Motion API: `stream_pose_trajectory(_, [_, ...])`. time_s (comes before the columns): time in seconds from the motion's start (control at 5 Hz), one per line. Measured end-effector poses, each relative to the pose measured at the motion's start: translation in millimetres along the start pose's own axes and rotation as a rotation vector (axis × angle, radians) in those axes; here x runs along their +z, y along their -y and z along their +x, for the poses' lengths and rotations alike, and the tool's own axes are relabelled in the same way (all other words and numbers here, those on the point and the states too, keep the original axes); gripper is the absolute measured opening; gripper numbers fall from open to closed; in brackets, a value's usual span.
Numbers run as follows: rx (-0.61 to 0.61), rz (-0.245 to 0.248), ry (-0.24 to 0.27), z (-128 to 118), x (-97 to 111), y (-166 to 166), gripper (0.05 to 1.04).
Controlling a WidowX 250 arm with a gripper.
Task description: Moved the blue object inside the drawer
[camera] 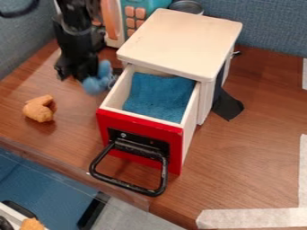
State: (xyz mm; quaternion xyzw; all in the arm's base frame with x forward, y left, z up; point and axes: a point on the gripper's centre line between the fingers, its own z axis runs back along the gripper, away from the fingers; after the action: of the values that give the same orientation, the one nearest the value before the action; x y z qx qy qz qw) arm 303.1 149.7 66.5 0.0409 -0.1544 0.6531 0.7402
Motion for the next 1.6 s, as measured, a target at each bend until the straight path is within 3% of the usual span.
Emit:
stream_pose_trajectory(0.2, [-0.007, -0.042, 0.050, 9.0, 34.2, -4.0, 0.099])
stream_pose_trajectory(0.4, [-0.019, -0.068, 0.099, 13.9, 67.1, -10.4, 0.075])
stream_pose_trajectory(0.6, [-0.065, -0.107, 0.109, 2.4, 92.7, -13.5, 0.072])
stream_pose_trajectory(1.0, [-0.243, -0.164, 0.047, -41.7, 105.7, -14.9, 0.072])
stream_pose_trajectory(1.6, [-0.356, -0.189, -0.020, -83.5, 106.4, -8.2, 0.071])
